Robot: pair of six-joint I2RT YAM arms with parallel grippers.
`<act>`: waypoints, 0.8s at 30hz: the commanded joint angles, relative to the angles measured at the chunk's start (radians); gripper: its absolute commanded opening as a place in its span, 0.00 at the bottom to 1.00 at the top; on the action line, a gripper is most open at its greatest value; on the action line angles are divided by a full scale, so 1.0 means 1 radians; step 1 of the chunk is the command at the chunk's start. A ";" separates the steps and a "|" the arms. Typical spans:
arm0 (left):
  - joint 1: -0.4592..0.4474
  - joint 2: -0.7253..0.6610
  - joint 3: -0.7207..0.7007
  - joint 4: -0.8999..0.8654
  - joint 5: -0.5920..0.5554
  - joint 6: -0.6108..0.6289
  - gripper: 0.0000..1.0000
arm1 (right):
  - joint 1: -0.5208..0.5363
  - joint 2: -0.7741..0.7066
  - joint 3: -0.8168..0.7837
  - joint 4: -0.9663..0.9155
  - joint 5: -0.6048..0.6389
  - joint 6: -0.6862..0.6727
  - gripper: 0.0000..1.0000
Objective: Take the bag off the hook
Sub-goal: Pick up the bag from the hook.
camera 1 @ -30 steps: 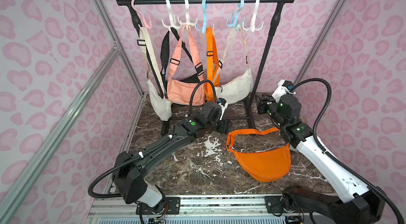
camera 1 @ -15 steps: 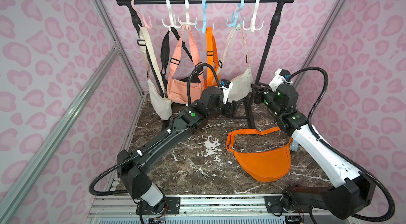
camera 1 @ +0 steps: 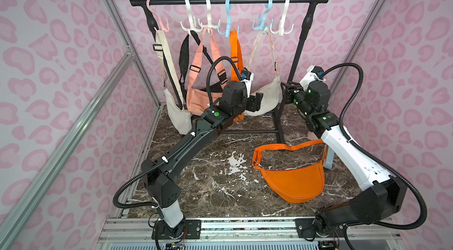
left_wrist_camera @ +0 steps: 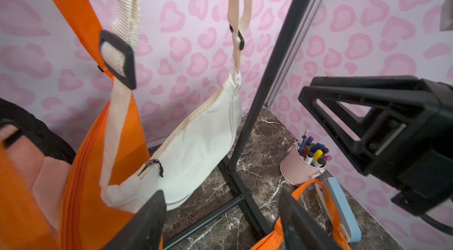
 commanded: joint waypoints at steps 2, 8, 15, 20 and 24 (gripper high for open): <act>0.037 0.026 0.037 0.029 -0.006 -0.004 0.74 | -0.015 0.056 0.071 0.032 -0.031 -0.012 0.39; 0.094 0.055 0.067 0.041 0.001 -0.020 0.73 | -0.024 0.122 0.126 0.103 -0.085 -0.056 0.39; 0.147 0.068 0.063 0.091 0.061 -0.019 0.73 | -0.056 0.189 0.140 0.241 -0.165 -0.050 0.39; 0.159 0.063 0.060 0.107 0.081 0.003 0.73 | -0.059 0.219 0.155 0.256 -0.180 -0.069 0.40; 0.168 0.067 0.059 0.107 0.099 0.034 0.73 | -0.058 0.239 0.158 0.280 -0.232 -0.073 0.40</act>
